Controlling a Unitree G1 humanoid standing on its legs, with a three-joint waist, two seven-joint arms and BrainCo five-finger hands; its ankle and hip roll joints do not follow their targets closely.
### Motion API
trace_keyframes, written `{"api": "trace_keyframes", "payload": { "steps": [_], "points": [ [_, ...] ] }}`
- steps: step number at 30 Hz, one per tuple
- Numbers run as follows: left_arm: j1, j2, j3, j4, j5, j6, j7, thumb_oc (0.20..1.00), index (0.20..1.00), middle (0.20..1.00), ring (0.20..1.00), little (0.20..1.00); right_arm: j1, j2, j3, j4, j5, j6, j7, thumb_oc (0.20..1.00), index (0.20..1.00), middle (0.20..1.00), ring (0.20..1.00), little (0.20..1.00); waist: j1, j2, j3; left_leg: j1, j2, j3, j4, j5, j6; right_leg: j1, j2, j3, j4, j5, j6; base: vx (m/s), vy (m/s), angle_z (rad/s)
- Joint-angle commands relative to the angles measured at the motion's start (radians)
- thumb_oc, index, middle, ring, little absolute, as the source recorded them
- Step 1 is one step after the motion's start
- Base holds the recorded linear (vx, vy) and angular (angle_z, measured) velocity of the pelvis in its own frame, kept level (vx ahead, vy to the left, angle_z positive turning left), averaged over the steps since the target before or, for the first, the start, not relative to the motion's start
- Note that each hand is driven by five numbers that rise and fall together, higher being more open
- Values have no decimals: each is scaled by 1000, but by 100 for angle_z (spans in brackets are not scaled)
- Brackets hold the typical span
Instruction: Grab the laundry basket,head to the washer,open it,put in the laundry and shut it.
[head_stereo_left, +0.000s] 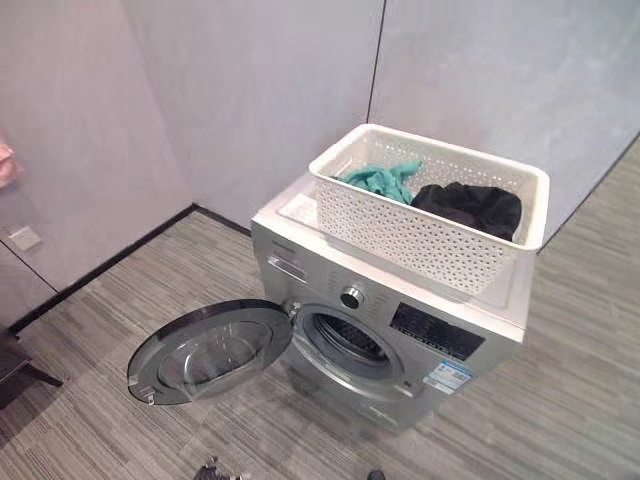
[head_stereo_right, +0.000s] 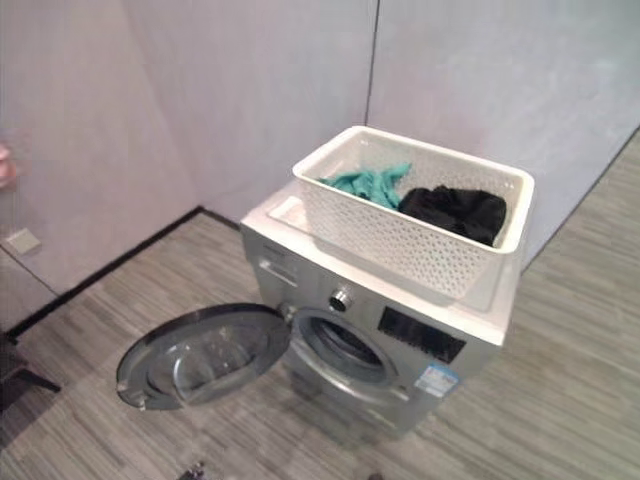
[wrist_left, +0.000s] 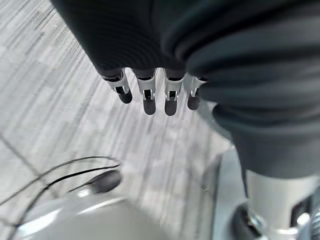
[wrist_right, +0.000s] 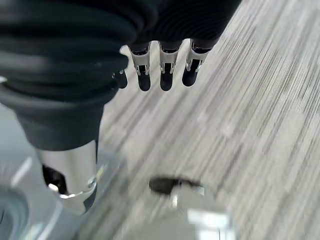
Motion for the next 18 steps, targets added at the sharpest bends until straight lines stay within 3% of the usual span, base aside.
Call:
{"api": "trace_keyframes", "payload": {
  "steps": [1, 13, 18],
  "points": [
    [-42, -6, -10, 78, 22, -8, -3, 1000, 1000, 1000, 1000, 1000, -39, -8, 22, 57, -24, 4, -2, 1000, 1000, 1000, 1000, 1000, 17, -23, -8, -40, -39, -43, 5, -21, 16, 18, -40, -128, 12, -103, 36, 0, 0, 0],
    [-42, -7, -13, 78, 16, -6, -1, 1000, 1000, 1000, 1000, 1000, -43, -9, 11, 51, -5, 0, -9, 1000, 1000, 1000, 1000, 1000, 13, -18, -8, -39, -40, -43, 5, -24, 16, 20, -42, -128, 12, -106, 37, 2, 0, 0],
    [-39, -9, -6, 85, 13, -5, -1, 1000, 1000, 1000, 1000, 1000, -41, -15, -65, 74, 97, -11, -19, 1000, 1000, 1000, 1000, 1000, 5, -13, -8, -37, -43, -33, 5, -28, 17, 15, -45, -122, 12, -100, 41, 0, 0, 0]
  ]
}}
